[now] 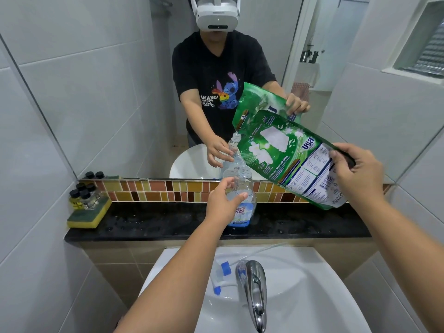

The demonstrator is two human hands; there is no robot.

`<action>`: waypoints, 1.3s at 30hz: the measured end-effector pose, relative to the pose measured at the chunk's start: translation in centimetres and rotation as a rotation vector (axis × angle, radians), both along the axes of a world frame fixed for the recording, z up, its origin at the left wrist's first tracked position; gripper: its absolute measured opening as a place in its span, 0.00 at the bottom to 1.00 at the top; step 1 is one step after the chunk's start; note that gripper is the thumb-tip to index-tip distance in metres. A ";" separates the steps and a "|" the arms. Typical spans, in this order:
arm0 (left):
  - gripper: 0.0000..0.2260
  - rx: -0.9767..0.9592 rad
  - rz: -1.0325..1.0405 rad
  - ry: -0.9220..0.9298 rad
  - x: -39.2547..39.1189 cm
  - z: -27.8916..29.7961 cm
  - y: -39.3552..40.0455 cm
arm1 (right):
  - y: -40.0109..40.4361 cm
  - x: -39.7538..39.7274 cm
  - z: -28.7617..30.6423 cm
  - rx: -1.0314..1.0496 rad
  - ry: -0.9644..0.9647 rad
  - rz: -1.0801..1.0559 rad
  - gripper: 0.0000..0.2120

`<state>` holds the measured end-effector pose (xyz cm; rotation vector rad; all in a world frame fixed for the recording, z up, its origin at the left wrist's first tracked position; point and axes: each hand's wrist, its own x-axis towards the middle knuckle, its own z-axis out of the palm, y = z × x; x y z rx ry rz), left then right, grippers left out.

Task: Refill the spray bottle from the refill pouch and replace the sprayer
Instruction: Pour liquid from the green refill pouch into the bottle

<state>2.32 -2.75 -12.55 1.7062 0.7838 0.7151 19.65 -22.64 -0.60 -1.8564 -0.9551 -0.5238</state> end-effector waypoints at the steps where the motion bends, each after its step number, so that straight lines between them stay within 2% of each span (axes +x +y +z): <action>1: 0.20 -0.002 0.002 0.004 0.0 0.0 0.0 | 0.0 0.0 -0.2 0.005 0.003 -0.001 0.10; 23: 0.21 -0.027 0.002 0.019 0.1 0.2 0.0 | -0.3 -0.8 -2.7 0.084 0.006 -0.023 0.09; 39: 0.20 -0.006 -0.003 0.027 -0.2 0.2 -0.1 | -0.1 -1.5 -5.8 0.200 0.124 -0.035 0.10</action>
